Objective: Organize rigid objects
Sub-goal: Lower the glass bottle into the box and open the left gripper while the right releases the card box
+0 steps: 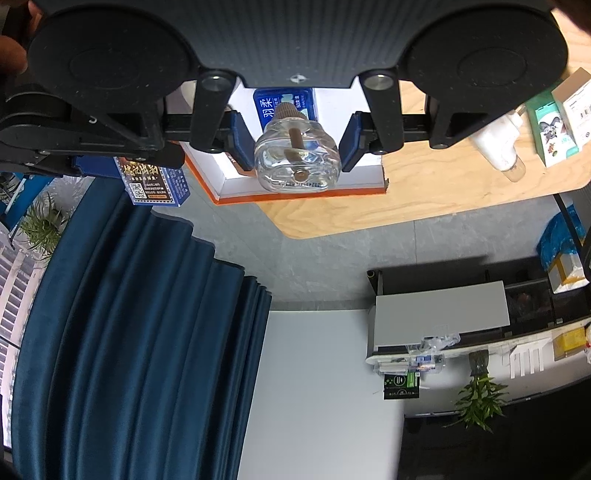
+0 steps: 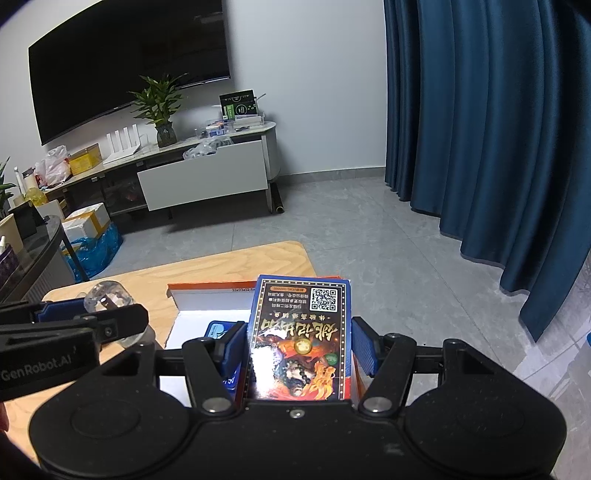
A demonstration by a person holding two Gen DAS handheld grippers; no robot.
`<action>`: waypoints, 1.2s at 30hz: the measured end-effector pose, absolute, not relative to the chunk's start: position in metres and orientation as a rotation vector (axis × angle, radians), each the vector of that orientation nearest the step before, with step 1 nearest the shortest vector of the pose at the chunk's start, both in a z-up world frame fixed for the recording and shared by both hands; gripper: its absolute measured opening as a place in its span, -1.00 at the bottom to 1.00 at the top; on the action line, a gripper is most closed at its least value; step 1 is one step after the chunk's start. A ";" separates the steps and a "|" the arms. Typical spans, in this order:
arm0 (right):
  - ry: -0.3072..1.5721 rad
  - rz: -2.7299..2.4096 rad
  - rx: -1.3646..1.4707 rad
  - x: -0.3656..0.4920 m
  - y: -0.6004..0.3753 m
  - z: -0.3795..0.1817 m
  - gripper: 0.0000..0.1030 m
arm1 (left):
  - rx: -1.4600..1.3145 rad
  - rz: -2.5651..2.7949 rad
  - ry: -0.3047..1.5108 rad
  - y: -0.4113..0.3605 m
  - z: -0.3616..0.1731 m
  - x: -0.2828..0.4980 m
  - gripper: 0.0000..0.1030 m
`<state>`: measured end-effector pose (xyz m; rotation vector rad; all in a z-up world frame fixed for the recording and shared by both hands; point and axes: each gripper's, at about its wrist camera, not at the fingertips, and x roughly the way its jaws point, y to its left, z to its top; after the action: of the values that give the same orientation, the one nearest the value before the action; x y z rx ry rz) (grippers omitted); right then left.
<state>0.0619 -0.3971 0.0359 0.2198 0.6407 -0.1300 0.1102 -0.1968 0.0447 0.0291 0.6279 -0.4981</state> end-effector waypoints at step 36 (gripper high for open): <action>0.716 -0.132 0.236 0.112 -0.412 0.011 0.41 | 0.041 -0.516 0.687 -0.214 0.031 0.143 -0.01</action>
<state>0.1118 -0.4119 0.0107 0.2360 0.7161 -0.1318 0.1427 -0.2143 0.0306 0.0409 0.6875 -0.5156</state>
